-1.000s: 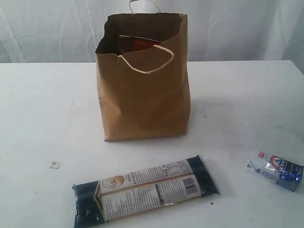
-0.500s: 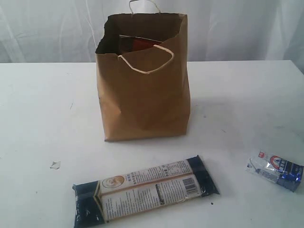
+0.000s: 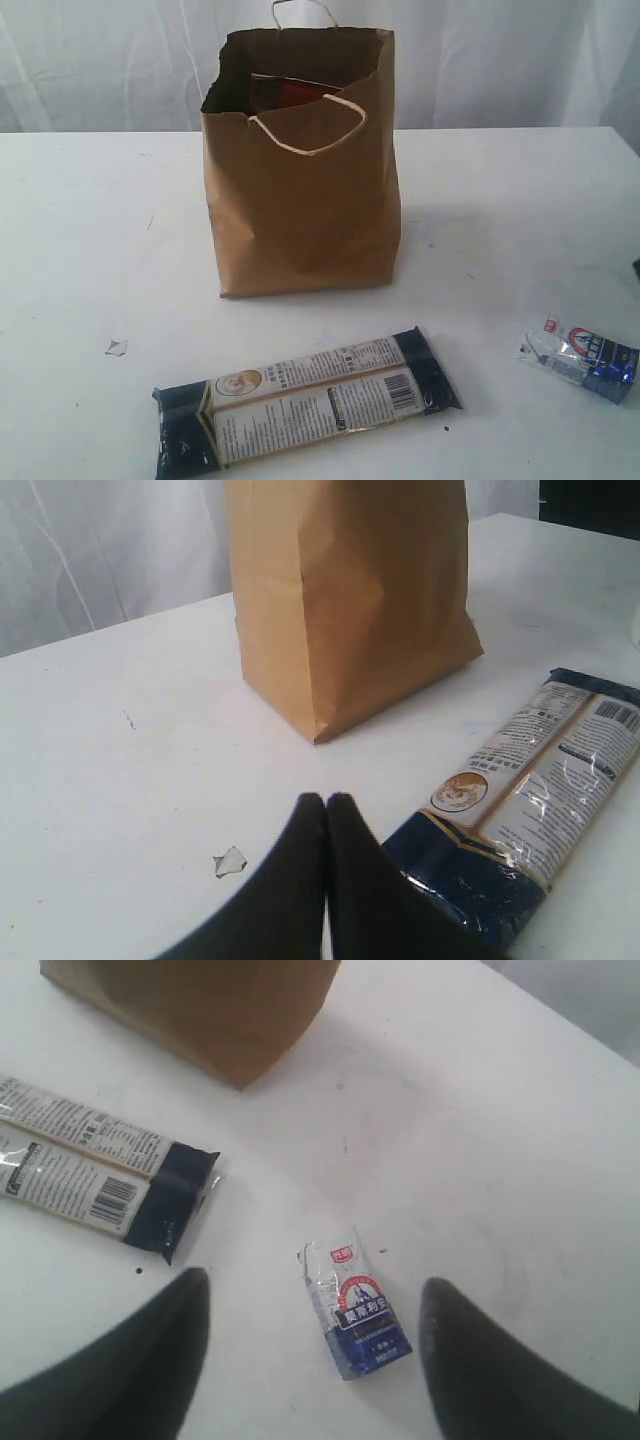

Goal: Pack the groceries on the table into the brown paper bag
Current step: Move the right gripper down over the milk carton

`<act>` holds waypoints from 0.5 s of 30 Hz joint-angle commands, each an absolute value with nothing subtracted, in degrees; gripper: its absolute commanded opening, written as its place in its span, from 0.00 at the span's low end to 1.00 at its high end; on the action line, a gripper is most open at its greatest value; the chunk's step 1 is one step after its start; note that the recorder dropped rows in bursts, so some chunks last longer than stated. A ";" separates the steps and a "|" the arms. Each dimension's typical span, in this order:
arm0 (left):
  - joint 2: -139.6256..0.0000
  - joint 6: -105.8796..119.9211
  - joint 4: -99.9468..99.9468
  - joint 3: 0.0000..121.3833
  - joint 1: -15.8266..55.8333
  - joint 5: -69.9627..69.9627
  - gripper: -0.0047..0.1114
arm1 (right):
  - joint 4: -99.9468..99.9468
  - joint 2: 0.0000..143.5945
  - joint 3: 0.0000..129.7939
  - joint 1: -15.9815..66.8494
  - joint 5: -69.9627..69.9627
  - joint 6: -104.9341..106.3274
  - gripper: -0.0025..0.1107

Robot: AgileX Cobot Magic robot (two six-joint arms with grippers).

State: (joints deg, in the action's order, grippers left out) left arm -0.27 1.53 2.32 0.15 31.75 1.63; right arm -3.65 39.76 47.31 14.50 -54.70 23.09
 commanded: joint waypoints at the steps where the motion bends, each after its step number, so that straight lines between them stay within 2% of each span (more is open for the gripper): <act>1: 0.00 1.53 2.53 0.00 32.00 1.69 0.04 | -1.66 44.40 47.70 15.07 -52.26 23.75 0.63; 7: 0.00 1.53 2.53 0.00 32.00 1.69 0.04 | 8.69 53.40 47.97 15.07 -54.05 23.24 0.64; 15: 0.00 1.53 2.53 0.00 32.00 1.69 0.04 | 4.69 71.52 51.24 11.57 -57.53 26.01 0.64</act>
